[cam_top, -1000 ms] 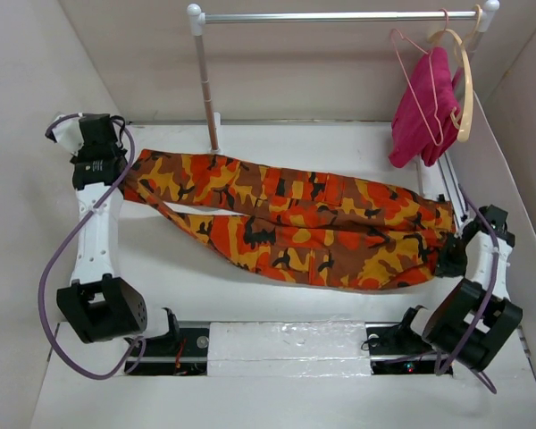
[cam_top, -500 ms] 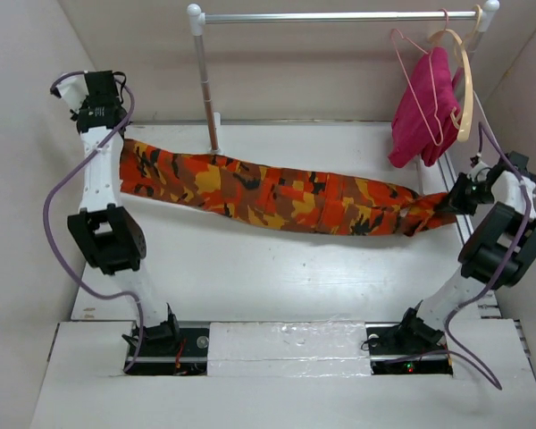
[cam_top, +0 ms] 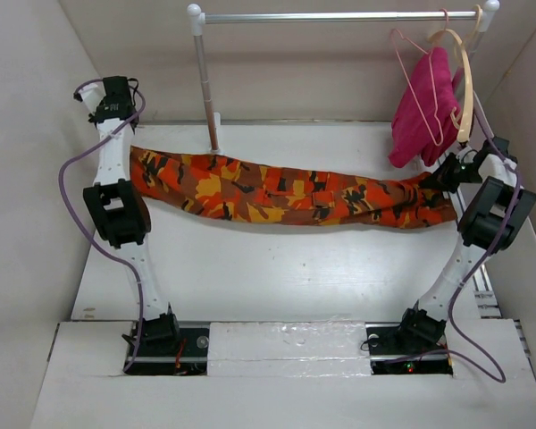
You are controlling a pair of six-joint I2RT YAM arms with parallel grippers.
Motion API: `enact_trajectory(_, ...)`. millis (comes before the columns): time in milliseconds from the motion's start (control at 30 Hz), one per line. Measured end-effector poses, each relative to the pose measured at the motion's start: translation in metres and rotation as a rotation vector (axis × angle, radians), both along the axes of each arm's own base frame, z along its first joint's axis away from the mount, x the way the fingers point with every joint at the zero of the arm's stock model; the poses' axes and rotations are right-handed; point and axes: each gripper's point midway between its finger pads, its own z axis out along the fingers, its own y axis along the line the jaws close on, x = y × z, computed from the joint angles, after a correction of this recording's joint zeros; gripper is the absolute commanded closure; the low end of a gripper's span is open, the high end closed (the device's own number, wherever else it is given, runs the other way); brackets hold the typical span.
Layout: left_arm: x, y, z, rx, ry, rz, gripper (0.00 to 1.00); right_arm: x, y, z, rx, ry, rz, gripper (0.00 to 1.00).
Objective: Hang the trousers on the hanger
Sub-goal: Fold the trousers at the center of the board.
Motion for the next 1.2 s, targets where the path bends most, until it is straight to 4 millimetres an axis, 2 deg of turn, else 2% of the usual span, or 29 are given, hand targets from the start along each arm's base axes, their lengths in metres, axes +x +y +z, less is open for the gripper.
enact_trajectory(133, 0.010, 0.002, 0.021, 0.013, -0.086, 0.005, 1.00, 0.014, 0.003, -0.003, 0.075, -0.055, -0.067, 1.00)
enact_trajectory(200, 0.011, 0.002, 0.031, 0.020, -0.134, 0.004, 1.00, 0.010, 0.004, -0.010, 0.096, -0.041, -0.080, 1.00)
enact_trajectory(300, 0.005, 0.000, 0.044, 0.022, -0.180, 0.002, 1.00, 0.009, -0.002, -0.006, 0.105, -0.061, -0.092, 1.00)
enact_trajectory(400, 0.009, 0.004, 0.063, 0.022, -0.241, -0.005, 1.00, 0.002, -0.008, -0.001, 0.097, -0.076, -0.109, 1.00)
enact_trajectory(500, 0.015, 0.008, 0.065, 0.014, -0.268, -0.011, 1.00, -0.002, -0.015, 0.000, 0.090, -0.084, -0.120, 1.00)
enact_trajectory(600, 0.015, 0.009, 0.053, -0.002, -0.241, -0.007, 1.00, -0.003, -0.017, -0.001, 0.076, -0.089, -0.110, 1.00)
enact_trajectory(700, 0.004, 0.006, 0.034, -0.017, -0.196, -0.003, 1.00, -0.006, -0.017, -0.006, 0.056, -0.092, -0.105, 1.00)
enact_trajectory(800, -0.024, 0.004, 0.021, -0.028, -0.133, 0.004, 1.00, -0.013, -0.014, -0.013, 0.054, -0.093, -0.114, 1.00)
enact_trajectory(833, -0.030, 0.006, 0.024, -0.027, -0.130, 0.009, 1.00, -0.013, -0.014, -0.013, 0.055, -0.097, -0.115, 1.00)
enact_trajectory(967, -0.039, 0.011, 0.058, -0.009, -0.186, 0.017, 1.00, -0.011, -0.015, -0.011, 0.053, -0.109, -0.112, 1.00)
enact_trajectory(1067, -0.032, 0.010, 0.080, -0.006, -0.235, 0.003, 1.00, -0.007, -0.017, -0.009, 0.049, -0.115, -0.111, 1.00)
enact_trajectory(1133, -0.022, 0.009, 0.086, -0.009, -0.248, -0.011, 1.00, -0.004, -0.020, -0.008, 0.047, -0.119, -0.111, 1.00)
enact_trajectory(1200, -0.002, 0.010, 0.086, -0.013, -0.255, -0.027, 1.00, 0.001, -0.021, -0.009, 0.047, -0.119, -0.110, 1.00)
